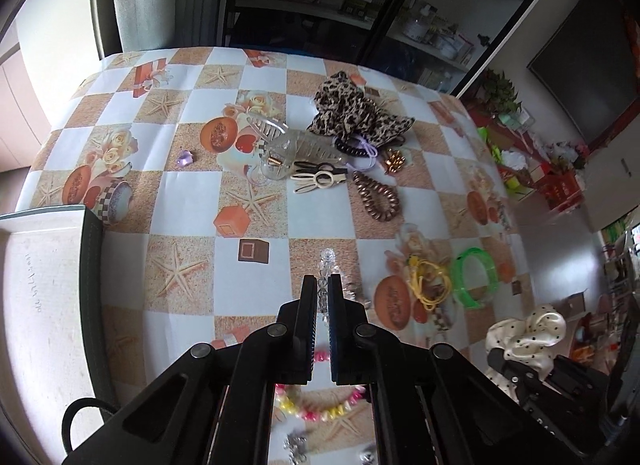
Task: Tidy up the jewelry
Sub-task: 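Carry the crystal bracelet with the left tool while the right tool carries the scrunchie to the white tray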
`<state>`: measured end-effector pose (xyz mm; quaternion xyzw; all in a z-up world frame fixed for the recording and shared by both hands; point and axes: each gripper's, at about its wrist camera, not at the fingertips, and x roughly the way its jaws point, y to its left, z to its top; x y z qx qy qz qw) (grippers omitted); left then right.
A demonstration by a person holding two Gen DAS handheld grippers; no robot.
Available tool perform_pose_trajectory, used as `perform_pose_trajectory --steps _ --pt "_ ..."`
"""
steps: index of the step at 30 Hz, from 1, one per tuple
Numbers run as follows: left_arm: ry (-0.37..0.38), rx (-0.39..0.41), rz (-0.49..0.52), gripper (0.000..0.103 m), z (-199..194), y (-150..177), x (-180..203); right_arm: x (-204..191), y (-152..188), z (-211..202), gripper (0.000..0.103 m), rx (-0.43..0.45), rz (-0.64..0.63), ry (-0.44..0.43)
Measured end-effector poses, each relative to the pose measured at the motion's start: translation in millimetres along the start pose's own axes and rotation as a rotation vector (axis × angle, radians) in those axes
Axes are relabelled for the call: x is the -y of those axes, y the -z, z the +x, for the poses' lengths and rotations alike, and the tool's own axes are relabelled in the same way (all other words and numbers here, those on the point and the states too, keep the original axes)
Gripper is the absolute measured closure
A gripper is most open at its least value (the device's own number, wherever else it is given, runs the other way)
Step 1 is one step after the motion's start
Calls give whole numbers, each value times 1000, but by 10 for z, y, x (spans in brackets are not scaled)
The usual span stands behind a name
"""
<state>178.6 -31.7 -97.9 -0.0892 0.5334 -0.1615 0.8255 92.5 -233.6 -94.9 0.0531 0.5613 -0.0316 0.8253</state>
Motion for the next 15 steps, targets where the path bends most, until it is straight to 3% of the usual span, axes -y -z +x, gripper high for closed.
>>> perform_pose_trajectory --steps 8,15 --pt "28 67 -52 95 -531 -24 -104 -218 -107 -265 89 17 -35 -31" --pt "10 126 -102 95 -969 -25 -390 -635 -246 -458 89 40 -91 -86"
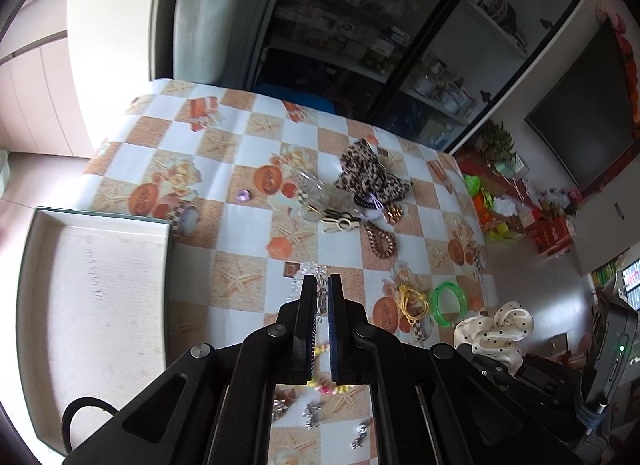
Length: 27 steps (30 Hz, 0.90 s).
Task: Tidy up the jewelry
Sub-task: 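Carry the crystal bracelet with the left tool while the right tool carries the scrunchie to the white tray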
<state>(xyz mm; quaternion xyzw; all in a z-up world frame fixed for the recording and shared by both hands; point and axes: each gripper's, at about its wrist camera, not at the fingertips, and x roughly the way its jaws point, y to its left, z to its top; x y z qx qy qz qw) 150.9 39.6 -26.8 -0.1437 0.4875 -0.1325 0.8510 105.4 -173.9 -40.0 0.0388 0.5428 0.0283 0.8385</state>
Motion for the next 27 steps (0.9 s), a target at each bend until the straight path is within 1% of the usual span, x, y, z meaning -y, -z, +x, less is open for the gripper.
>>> perform_pose_trajectory --steps 6,14,21,24,27 --pt "-34 60 -45 95 -383 -50 -371 -522 -161 -77 89 18 -83 -63" --pt "-111 91 -113 95 -645 -16 -1008 -1322 -330 35 89 8 -197 -167" --pt "-177 83 -146 95 -591 37 -1534 -2009 -425 315 89 -17 -291 -227" --pt "-191 87 -148 95 -500 39 -1704 -2265 -463 485 89 -31 -318 -252" --pt "-208 83 -153 95 -350 34 -1877 -2438 -497 695 89 -48 -335 -265"
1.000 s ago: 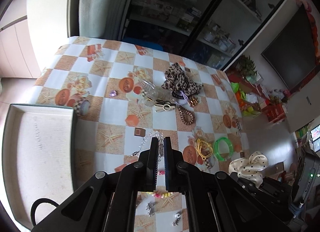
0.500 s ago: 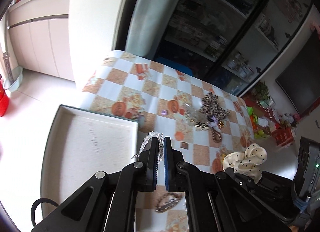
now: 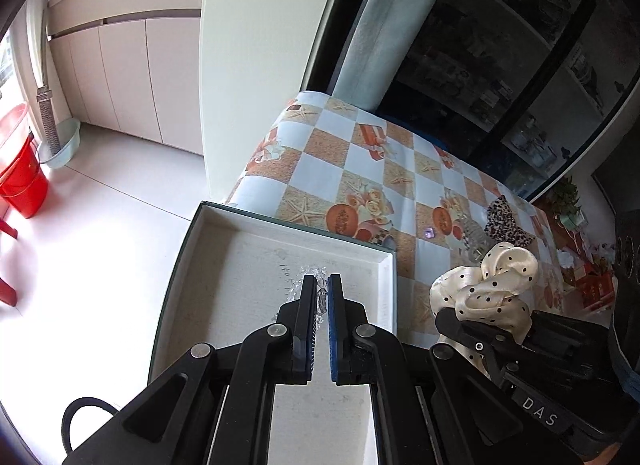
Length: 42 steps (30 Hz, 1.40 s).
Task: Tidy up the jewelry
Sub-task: 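Carry the crystal bracelet with the left tool while the right tool carries the scrunchie to the white tray, then open the left tool to drop the bracelet in the tray while the right tool releases the scrunchie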
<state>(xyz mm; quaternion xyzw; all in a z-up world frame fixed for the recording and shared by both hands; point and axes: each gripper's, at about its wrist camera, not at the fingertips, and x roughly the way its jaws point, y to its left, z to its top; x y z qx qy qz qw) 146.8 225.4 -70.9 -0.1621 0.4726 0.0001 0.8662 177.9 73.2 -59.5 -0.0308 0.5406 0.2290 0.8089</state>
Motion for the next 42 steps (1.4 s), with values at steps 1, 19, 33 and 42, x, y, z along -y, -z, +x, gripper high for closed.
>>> perform_pose_trajectory --steps 1,19,33,42 --pt "-5 -3 -4 95 71 -8 -42 -14 -18 75 89 -7 0 -4" --pt "-218 -99 17 95 923 162 -359 133 -179 1271 85 -173 86 -74" --pt "-284 -107 24 94 829 245 -320 124 -314 1023 34 -143 108 -123" --pt "-288 -125 21 94 713 335 -259 431 -115 583 34 -102 186 -119"
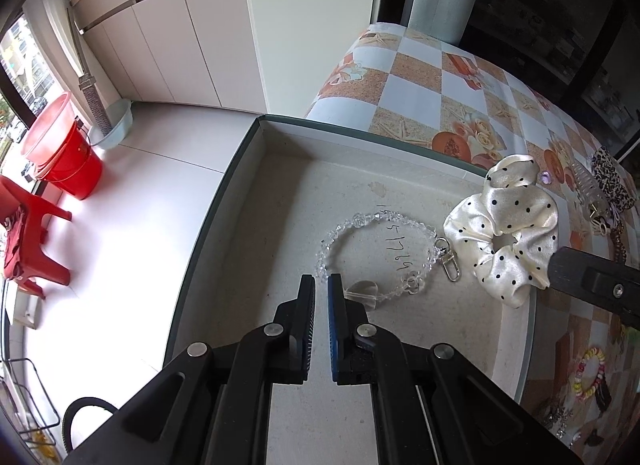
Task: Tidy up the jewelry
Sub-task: 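Open the left tool to drop the bracelet in the tray while the right tool releases the scrunchie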
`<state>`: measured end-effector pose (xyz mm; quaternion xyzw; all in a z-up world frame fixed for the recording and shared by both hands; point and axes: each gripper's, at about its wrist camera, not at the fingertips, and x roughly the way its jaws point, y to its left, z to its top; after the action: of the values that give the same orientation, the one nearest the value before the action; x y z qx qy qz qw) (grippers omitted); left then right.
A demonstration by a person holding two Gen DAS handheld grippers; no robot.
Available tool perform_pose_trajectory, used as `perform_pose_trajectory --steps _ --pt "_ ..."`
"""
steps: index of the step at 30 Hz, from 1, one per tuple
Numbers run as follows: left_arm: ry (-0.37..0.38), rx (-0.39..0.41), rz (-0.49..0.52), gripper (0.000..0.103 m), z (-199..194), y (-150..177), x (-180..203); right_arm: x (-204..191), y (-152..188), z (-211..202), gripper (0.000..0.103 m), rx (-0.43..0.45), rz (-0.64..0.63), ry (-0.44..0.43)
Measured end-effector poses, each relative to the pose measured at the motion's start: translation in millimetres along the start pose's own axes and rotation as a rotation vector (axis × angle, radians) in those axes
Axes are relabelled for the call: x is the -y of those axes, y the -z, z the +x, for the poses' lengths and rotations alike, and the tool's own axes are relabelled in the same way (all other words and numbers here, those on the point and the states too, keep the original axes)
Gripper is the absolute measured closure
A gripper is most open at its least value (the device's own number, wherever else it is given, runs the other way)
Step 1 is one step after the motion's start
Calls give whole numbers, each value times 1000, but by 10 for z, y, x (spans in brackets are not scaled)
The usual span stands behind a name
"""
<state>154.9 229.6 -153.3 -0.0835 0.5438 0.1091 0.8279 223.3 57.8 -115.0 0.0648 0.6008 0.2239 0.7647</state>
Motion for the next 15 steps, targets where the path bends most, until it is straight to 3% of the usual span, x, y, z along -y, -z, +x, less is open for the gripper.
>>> perform_pose_trajectory --steps 15 --pt "-6 8 36 94 -295 220 121 431 741 -540 34 12 78 43"
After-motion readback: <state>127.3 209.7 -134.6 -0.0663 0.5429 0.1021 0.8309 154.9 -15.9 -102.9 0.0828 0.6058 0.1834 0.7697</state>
